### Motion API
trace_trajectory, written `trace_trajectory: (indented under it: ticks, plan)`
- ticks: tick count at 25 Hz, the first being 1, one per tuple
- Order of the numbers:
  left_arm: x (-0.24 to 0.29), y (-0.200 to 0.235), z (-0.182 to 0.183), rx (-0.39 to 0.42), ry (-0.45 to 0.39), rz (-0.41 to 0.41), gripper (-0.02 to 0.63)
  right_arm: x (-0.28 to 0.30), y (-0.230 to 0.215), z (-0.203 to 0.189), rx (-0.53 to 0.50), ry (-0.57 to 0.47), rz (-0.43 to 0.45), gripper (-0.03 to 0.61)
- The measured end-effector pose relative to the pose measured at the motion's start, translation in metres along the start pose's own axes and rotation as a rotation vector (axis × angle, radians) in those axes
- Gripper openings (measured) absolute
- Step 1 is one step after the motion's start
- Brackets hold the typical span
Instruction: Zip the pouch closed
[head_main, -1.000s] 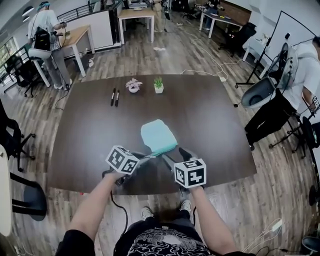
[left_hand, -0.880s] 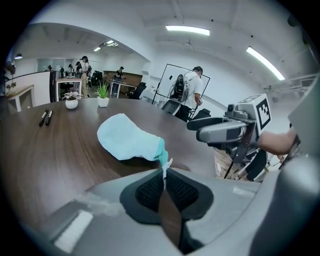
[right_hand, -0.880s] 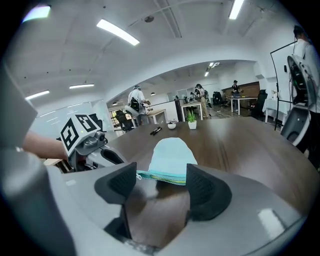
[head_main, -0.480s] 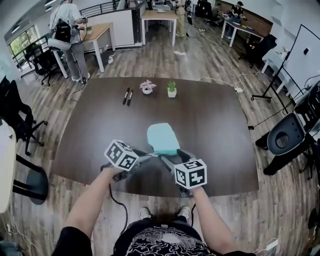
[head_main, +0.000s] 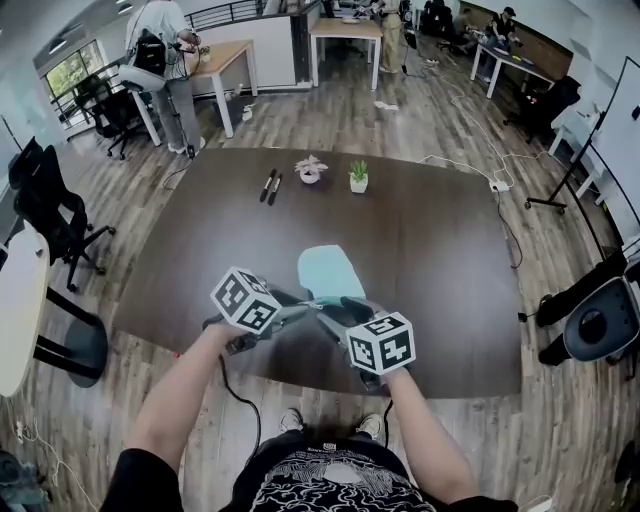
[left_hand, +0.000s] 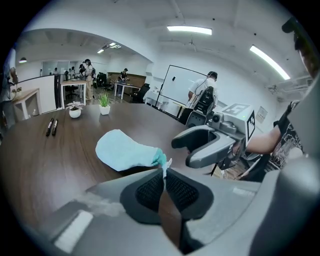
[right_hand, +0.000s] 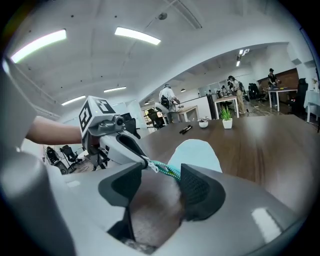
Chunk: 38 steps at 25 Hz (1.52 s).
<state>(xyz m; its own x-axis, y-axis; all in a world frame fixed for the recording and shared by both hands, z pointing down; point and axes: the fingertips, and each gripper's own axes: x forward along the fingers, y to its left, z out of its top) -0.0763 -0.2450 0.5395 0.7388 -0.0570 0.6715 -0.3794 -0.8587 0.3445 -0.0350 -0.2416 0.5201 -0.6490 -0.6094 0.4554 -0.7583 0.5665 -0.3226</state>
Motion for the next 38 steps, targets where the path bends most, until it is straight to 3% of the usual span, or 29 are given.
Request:
trace_trajectory:
  ticks: [8,15,38]
  plan:
    - [0.003,-0.013,0.007,-0.011,-0.02,0.01,0.021,0.005,0.004,-0.001,0.009,0.015,0.076,0.214]
    - [0.002,-0.013,0.009,-0.026,-0.037,0.019,0.021,0.008,0.01,0.0,0.084,-0.026,0.147,0.18]
    - [0.003,-0.003,0.006,-0.051,-0.058,0.027,0.021,0.017,0.008,-0.006,0.081,-0.028,0.095,0.02]
